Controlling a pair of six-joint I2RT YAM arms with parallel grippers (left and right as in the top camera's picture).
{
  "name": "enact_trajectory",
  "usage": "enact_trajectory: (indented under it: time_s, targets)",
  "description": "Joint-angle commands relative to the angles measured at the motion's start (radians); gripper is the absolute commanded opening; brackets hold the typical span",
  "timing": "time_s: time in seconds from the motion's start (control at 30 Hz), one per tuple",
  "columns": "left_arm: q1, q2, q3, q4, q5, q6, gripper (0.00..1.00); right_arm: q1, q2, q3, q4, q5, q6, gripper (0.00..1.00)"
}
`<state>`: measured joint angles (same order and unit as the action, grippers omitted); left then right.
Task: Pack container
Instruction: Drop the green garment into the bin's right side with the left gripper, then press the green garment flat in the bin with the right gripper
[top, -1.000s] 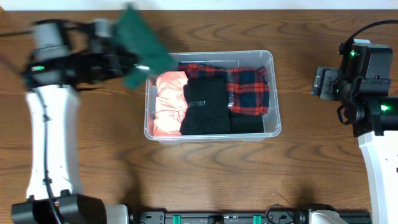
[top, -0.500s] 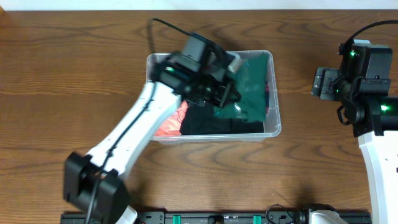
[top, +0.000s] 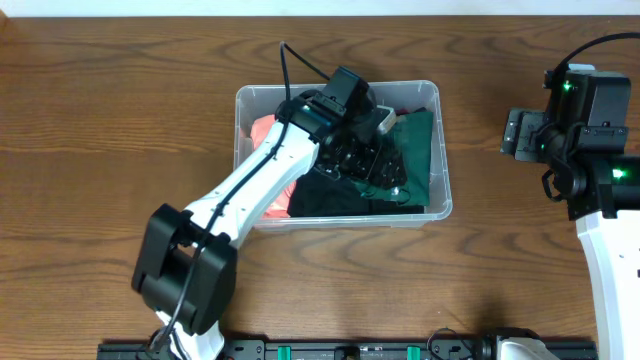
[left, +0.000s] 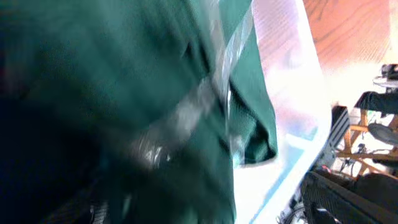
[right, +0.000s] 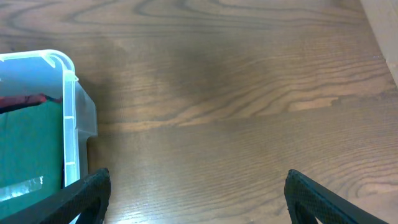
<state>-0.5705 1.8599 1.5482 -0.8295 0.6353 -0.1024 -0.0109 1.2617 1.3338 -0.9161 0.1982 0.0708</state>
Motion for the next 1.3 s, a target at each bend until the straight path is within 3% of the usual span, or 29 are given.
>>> enact_trajectory:
  time_s: [0.0, 0.07, 0.13, 0.23, 0.27, 0.37, 0.67, 0.87, 1.0, 1.27]
  targets:
    - [0.070, -0.121, 0.052, -0.064, -0.046, 0.038, 0.98, -0.008, -0.011, -0.002, 0.000, -0.010, -0.009, 0.87]
    - [0.121, -0.212, 0.058, -0.080, -0.112, 0.037, 0.98, -0.008, -0.011, -0.002, 0.008, -0.084, -0.031, 0.85]
    - [0.181, -0.298, 0.058, -0.089, -0.179, 0.017, 0.98, -0.007, -0.011, -0.001, 0.026, -0.245, -0.113, 0.75]
    - [0.298, -0.412, 0.058, -0.109, -0.286, -0.010, 0.98, -0.003, -0.011, -0.002, 0.057, -0.504, -0.221, 0.44]
    - [0.344, -0.443, 0.058, -0.121, -0.319, -0.016, 0.98, 0.003, -0.011, -0.001, 0.067, -0.570, -0.248, 0.29]
    - [0.468, -0.500, 0.058, -0.170, -0.410, -0.035, 0.98, 0.043, 0.000, -0.002, 0.092, -0.629, -0.259, 0.02]
    - [0.738, -0.489, 0.013, -0.292, -0.531, -0.035, 0.98, 0.261, 0.228, -0.002, 0.109, -0.621, -0.259, 0.09]
    - [0.792, -0.461, 0.002, -0.322, -0.532, -0.034, 0.98, 0.335, 0.463, -0.002, 0.100, -0.591, -0.258, 0.09]
    - [0.791, -0.457, 0.002, -0.322, -0.532, -0.034, 0.98, 0.344, 0.578, -0.002, 0.094, -0.514, -0.215, 0.19]
    - [0.791, -0.457, 0.002, -0.321, -0.532, -0.034, 0.98, 0.336, 0.488, 0.074, 0.085, -0.425, -0.207, 0.29]
